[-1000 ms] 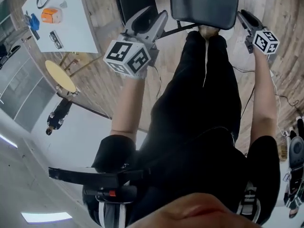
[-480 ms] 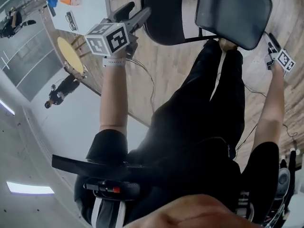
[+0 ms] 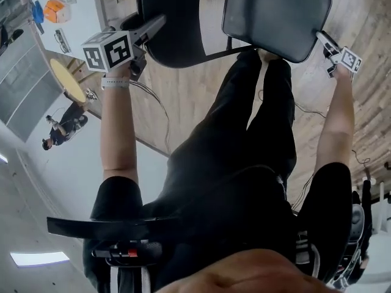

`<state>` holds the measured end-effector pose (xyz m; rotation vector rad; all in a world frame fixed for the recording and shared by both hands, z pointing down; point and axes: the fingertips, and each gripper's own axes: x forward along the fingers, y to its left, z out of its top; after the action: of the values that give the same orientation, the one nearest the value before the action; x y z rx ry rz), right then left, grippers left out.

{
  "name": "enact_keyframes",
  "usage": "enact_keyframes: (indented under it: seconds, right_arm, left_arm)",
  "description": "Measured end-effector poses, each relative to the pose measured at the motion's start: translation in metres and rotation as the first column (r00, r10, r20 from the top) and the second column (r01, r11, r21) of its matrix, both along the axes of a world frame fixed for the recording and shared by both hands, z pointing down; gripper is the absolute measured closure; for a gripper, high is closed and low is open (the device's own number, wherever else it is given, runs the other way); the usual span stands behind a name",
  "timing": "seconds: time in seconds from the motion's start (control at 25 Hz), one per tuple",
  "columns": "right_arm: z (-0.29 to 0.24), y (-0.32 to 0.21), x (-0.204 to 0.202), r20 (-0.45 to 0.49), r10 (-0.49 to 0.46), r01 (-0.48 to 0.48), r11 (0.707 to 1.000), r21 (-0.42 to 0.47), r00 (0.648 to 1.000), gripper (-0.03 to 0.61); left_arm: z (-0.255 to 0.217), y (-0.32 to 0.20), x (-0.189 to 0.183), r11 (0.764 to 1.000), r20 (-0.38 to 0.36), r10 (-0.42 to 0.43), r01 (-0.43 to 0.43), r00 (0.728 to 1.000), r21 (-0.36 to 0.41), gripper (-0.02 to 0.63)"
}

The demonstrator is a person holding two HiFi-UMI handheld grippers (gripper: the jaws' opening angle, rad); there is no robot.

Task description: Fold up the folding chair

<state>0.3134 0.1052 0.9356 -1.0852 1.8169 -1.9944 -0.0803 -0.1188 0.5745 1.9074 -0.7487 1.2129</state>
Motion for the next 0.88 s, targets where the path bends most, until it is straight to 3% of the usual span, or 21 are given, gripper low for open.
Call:
enact_keyframes:
  seconds: [0.12, 0.24, 0.4, 0.48, 0.64, 0.88]
  right_arm:
    - [0.008, 0.0, 0.006, 0.01, -0.01, 0.01, 1.0, 0.004, 1.0, 0.224]
    - [0.006, -0.005, -0.013, 0.025, -0.064, 0.063, 0.997, 0.037, 0.998, 0.224]
    - [0.01, -0.011, -0.026, 0.025, -0.102, 0.101, 0.993, 0.055, 0.994, 0.232]
    - [0.02, -0.014, -0.026, 0.049, -0.103, 0.1, 0.994, 0.048, 0.994, 0.291]
    - [0.032, -0.008, -0.017, -0.021, -0.134, 0.135, 0.991, 0.015, 0.991, 0.302]
    - [-0.025, -0.023, -0.045, 0.123, -0.115, 0.11, 0.993, 0.046, 0.986, 0.321]
  left_arm:
    - [0.007, 0.0, 0.001, 1.0, 0.003, 0.0, 0.0, 1.0, -0.003, 0.347]
    - [0.002, 0.003, -0.005, 1.0, 0.005, 0.004, -0.004, 1.0, -0.007, 0.348]
    - [0.003, 0.004, -0.004, 1.0, 0.03, 0.016, -0.016, 0.999, 0.006, 0.451]
    - [0.012, 0.002, 0.002, 1.0, 0.036, 0.011, -0.012, 0.999, 0.002, 0.461]
    - [0.017, 0.006, 0.003, 1.0, 0.045, 0.011, -0.01, 0.999, -0.02, 0.469]
    - [-0.02, 0.008, 0.008, 0.999, -0.002, 0.041, -0.04, 0.999, 0.012, 0.492]
